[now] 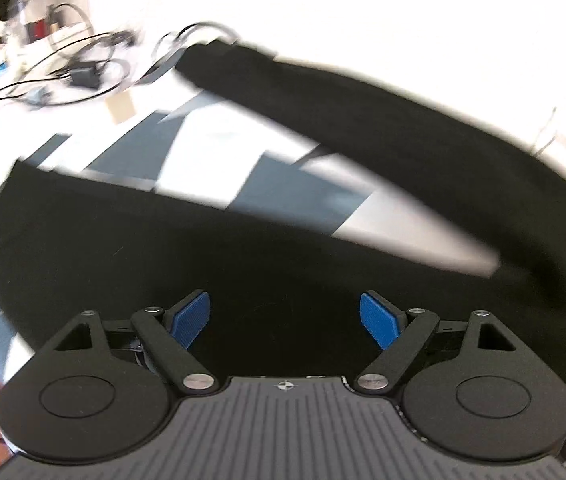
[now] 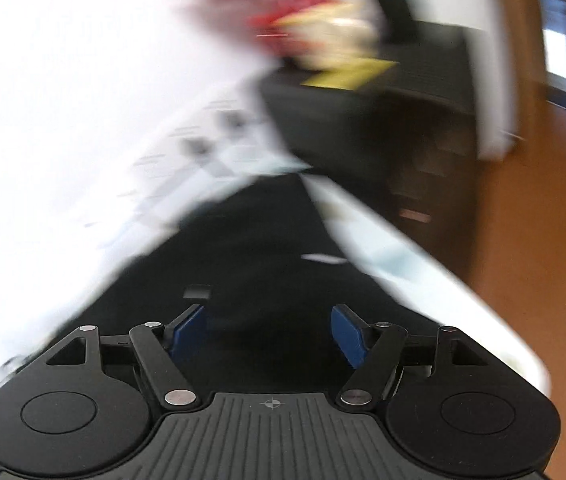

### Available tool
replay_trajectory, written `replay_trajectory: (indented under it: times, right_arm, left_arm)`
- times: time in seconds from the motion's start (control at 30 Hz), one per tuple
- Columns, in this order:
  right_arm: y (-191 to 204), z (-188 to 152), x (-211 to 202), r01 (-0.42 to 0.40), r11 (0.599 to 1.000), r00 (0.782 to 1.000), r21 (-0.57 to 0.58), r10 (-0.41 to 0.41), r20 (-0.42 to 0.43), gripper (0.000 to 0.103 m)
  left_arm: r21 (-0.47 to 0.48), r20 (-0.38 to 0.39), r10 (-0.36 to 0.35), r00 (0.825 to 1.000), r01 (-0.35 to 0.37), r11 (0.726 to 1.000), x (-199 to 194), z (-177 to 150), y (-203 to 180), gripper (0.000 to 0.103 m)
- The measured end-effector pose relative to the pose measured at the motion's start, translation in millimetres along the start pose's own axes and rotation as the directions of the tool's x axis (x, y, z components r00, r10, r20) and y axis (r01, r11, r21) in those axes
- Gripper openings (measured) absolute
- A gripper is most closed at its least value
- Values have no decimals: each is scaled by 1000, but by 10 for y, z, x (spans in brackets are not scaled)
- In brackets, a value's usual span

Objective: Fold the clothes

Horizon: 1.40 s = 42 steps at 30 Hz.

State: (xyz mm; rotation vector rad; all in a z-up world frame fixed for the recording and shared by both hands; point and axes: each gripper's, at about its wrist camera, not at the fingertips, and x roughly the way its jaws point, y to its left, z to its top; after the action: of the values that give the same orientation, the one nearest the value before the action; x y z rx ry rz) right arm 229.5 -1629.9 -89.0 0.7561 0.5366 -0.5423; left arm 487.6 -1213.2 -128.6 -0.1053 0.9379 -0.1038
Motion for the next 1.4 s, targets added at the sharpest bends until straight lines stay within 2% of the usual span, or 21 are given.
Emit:
replay_trajectory:
  times: [0.1,0.13,0.27,0.33,0.4,0.43,0.53,0.6,0.63,0.67,0.7,0.77,0.83,0.9,0.93,1.0,1.03,1.07,1.13,1.2,1.4]
  right_arm:
    - [533,108,288,-157,975,988,-157,157,-13,65]
    - [696,-6,443,-151,966,988,-209,144,-50,62]
    - [1343,-461,1065,-145,901,979,-409,72,-189,54]
    - [1524,-756,1328,-137,891,968,-433,27,-249,51]
    - [1657,-997,1547,-62,887,973,-457,-49,-226,56]
    - [1714,-1074,1665,-14,884,975,-467,-92,-202,67]
    - [1856,-1203,1935,102,861,967,-499,-203,-152,70]
    - [1973,-1266,2057,145,808,956,-571,-263,-130,58]
    - [2023,-1290,2082,164,778,953,-606,-285,-108,44]
    - [2034,-1274,2064,155,769,954,-620,-280,-109,33]
    - [2005,-1225,2026,133,784,955,-606,-265,-134,28]
    - [1864,-1077,1928,108,866,955,-488,-226,-190,21]
    - [1683,-986,1800,130,934,956,-331,-207,-209,20]
    - [1543,-936,1687,175,973,958,-151,-204,-202,20]
    - [1577,-961,1560,188,977,965,-100,-203,-168,22]
    - [1649,-1012,1307,205,979,974,1,-204,-99,43]
    - [1732,-1063,1206,178,984,983,0,-177,-41,74]
    - [1814,-1109,1185,164,986,986,-28,-164,-21,91]
    - [1961,-1151,1264,140,986,990,-91,-142,-22,90]
    - [2015,-1132,1440,149,984,988,-102,-154,-35,89]
    - [1959,-998,1779,244,970,969,9,-244,25,92]
  left_arm:
    - [-116,23,-96,995,98,988,-7,385,66,84]
    - [-148,28,-111,993,114,982,1,508,120,84]
    - [-154,28,-131,991,133,979,153,934,318,84]
    - [-114,32,-130,991,133,985,293,1100,416,84]
    - [-101,25,-117,993,119,988,487,1215,535,84]
    - [-108,13,-122,992,123,987,596,1258,603,84]
    - [-153,-39,-162,986,154,976,949,1345,803,84]
    - [-175,-68,-178,982,164,971,1164,1433,912,84]
    - [-184,-78,-182,980,165,969,1270,1474,966,84]
    - [-185,-77,-177,981,160,970,1359,1525,1004,84]
    - [-183,-77,-161,984,145,972,1454,1584,1039,84]
    - [-191,-75,-136,988,120,974,1636,1713,1099,84]
    - [-206,-58,-136,989,122,971,1758,1831,1128,84]
    - [-217,-28,-155,988,145,965,1831,1930,1133,84]
    - [-222,-13,-164,986,157,962,1868,1980,1135,84]
    - [-237,-3,-177,984,171,956,1958,2056,1119,84]
    - [-247,-7,-181,983,174,953,2012,2082,1101,84]
    - [-246,2,-164,986,160,956,2042,2091,1084,84]
    - [-237,38,-136,990,141,961,2058,2085,1048,80]
    - [-222,64,-96,993,108,969,2053,2065,1047,15]
    - [-221,113,-138,984,161,962,1934,2024,1216,10]
